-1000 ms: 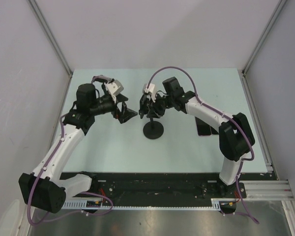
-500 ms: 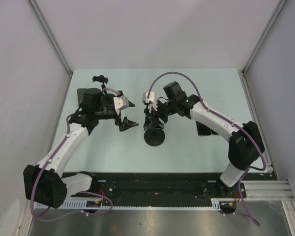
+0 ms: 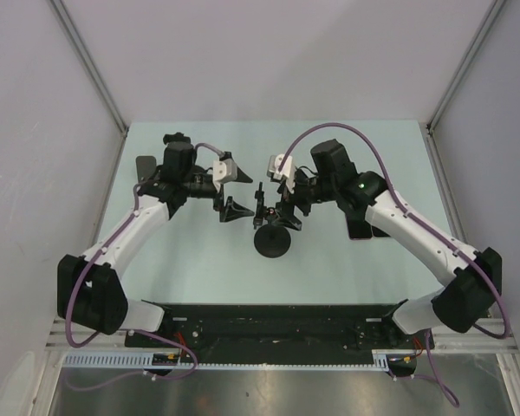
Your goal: Remove the phone from the phone stand
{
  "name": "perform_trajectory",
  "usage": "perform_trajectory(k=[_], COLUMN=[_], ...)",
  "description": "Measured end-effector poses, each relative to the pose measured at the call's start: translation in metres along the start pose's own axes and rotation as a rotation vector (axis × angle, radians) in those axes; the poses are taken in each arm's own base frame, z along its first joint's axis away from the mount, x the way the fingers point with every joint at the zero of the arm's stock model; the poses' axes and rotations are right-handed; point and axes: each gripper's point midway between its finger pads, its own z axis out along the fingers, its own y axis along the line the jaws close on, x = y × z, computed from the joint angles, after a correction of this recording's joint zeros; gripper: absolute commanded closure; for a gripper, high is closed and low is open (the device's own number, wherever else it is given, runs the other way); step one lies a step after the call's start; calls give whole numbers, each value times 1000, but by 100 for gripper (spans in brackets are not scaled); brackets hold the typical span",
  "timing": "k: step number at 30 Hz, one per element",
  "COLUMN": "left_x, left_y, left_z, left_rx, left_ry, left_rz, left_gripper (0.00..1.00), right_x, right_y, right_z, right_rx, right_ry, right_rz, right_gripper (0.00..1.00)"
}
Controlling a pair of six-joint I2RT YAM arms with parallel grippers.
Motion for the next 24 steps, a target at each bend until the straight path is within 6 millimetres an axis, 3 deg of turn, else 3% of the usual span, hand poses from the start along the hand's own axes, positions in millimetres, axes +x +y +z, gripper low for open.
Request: perform_trajectory(k=[5,14,24], left_x=[-6,3,2], left_y=[2,3,1], left_z=[10,29,39], left_rx=[41,103,133], left_ry=[-18,-22,-25], left_rz=[7,-24,-30], left_gripper=[0,1,18], right_x=[1,5,8], right_y=[0,-11,-12], right_z=[-18,-34,-35], right_rx=[67,153,170], right_ry=[9,9,14], right_rz=[16,63,94], right_gripper=[0,0,0])
